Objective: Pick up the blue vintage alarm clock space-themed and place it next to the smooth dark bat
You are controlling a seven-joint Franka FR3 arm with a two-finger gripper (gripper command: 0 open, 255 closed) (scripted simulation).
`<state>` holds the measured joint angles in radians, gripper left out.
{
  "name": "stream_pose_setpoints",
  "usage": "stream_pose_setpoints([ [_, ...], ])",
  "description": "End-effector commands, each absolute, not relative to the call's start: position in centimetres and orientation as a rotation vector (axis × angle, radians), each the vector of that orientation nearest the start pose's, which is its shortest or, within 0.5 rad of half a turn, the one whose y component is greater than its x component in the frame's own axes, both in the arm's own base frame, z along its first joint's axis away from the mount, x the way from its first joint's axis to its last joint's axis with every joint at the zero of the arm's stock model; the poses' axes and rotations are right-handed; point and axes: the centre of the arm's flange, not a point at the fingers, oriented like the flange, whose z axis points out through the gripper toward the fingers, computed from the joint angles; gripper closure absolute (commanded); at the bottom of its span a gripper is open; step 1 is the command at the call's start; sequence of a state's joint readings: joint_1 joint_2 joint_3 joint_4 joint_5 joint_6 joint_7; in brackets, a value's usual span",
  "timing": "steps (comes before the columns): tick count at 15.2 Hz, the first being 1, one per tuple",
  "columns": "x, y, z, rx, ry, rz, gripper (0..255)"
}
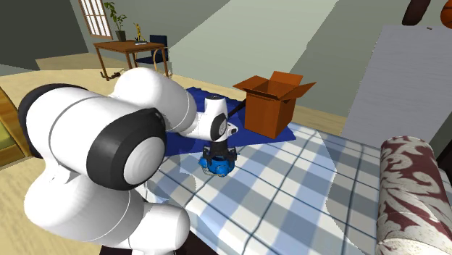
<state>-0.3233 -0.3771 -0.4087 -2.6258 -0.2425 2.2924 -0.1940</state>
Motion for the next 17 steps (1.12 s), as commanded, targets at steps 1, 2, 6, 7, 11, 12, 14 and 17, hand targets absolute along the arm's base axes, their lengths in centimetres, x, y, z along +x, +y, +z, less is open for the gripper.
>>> stream_pose_setpoints([
  [1,30.1,-27.6,35.6,-3.132,0.578,-0.010,0],
  [2,30.1,-27.6,35.1,-3.132,0.578,-0.010,0],
  [6,30.1,-27.7,33.0,-3.132,0.578,-0.010,0],
  [7,30.1,-27.8,32.1,-3.132,0.578,-0.010,0],
  [11,30.1,-27.8,32.1,-3.132,0.578,-0.010,0],
  [12,30.1,-27.8,32.1,-3.132,0.578,-0.010,0],
  [14,30.1,-27.8,32.1,-3.132,0.578,-0.010,0],
  [17,30.1,-27.8,32.1,-3.132,0.578,-0.010,255],
])
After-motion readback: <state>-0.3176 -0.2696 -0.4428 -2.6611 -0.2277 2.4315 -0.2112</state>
